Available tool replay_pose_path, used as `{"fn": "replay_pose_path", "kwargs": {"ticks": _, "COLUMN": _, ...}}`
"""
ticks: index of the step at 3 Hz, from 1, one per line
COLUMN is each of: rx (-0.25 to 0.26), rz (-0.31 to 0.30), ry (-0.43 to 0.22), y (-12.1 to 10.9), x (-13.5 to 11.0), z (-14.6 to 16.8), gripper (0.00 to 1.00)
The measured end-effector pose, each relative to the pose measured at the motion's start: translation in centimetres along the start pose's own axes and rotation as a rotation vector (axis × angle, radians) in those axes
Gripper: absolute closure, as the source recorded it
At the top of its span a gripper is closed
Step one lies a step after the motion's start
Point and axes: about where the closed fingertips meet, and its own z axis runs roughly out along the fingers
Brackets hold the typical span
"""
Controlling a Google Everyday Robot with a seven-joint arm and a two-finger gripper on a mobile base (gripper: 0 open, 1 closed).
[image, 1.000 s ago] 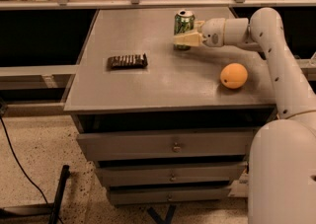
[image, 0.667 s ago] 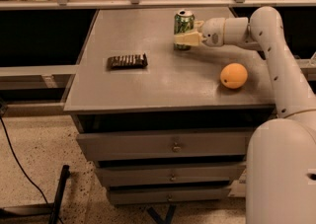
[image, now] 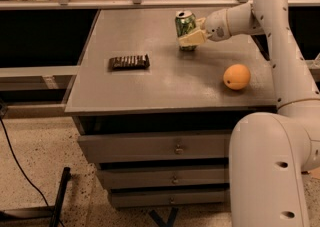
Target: Knock green can over
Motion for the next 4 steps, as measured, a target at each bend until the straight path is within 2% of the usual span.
{"fn": "replay_pose_path", "kwargs": {"ticks": 1, "rx": -0.002, "rz": -0.093, "ry": 0.149, "y": 0.4, "x": 0.1, "z": -1.2, "gripper": 1.00}}
{"fn": "replay_pose_path", "kwargs": {"ticks": 3, "rx": 0.029, "rz": -0.307, "ry": 0.388, "y": 0.2, "x": -0.8, "z": -4.0, "gripper": 0.96}}
{"fn": "replay_pose_path", "kwargs": {"ticks": 4, "rx": 0.044, "rz": -0.384, "ry": 0.492, "y": -0.3, "x": -0.8, "z": -4.6, "gripper": 0.98}}
